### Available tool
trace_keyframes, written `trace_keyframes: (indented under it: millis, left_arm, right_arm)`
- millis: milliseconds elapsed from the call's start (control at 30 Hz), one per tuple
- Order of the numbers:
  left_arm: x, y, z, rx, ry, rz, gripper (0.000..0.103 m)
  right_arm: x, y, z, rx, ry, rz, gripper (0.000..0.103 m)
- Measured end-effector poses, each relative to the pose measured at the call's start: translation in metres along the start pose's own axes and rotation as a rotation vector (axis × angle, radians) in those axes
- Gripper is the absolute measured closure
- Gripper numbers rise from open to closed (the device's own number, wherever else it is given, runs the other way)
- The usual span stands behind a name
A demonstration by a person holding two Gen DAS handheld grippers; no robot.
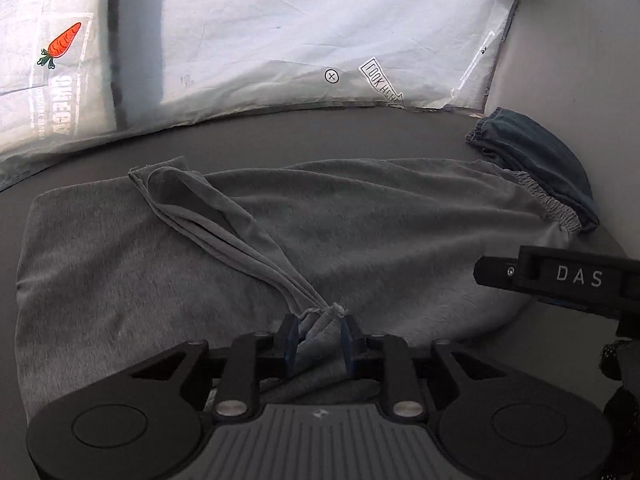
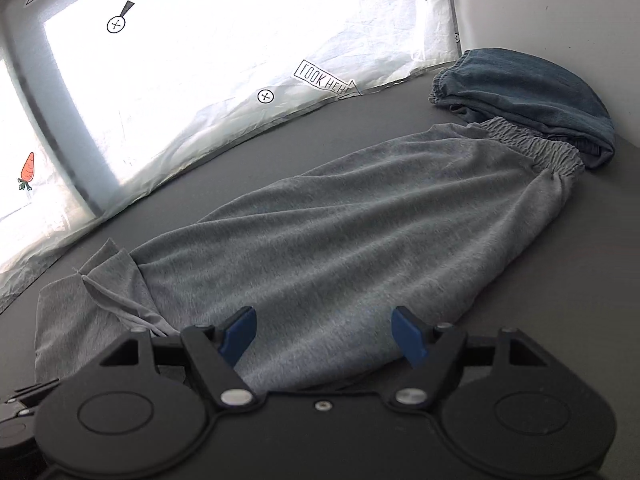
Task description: Fold clothes
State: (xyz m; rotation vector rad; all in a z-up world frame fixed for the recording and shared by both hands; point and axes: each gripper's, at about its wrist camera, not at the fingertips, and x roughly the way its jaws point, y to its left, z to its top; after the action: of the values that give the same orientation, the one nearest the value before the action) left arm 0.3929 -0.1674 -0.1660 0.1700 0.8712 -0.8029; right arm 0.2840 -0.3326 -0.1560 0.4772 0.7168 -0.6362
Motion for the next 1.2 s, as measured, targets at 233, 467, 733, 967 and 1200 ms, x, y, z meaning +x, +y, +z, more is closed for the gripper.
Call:
trace_keyframes:
  millis: [233,467,733,967,1200]
  left_arm:
    - [-0.043,0.034,-0.038,-0.168,-0.058,0.148,0.055]
    - [-0.064,0.116,-0.084,-0.48,-0.031,0.411,0.055]
    - [-0.058,0.158,-0.08,-0.583,-0.022,0.377,0.048]
    - [-0.037,0.154,-0.073,-0.547,0.022,0.323,0.074]
    - [-0.056,0.164,-0.079,-0.632,-0.011,0.304,0.094]
  right_arm:
    - [0.016,-0.013,0.001,-0.116,0.079,0.064,0.027]
    - [0.03,0.036,-0.011,-0.284,0.139,0.226,0.028]
    - [0.049,0.075,-0.02,-0.318,0.19,0.314,0.035]
    - [0.065,0.081,-0.027,-0.24,0.252,0.341,0.051]
    - [0.066,0.071,-0.028,-0.098,0.324,0.41,0.096]
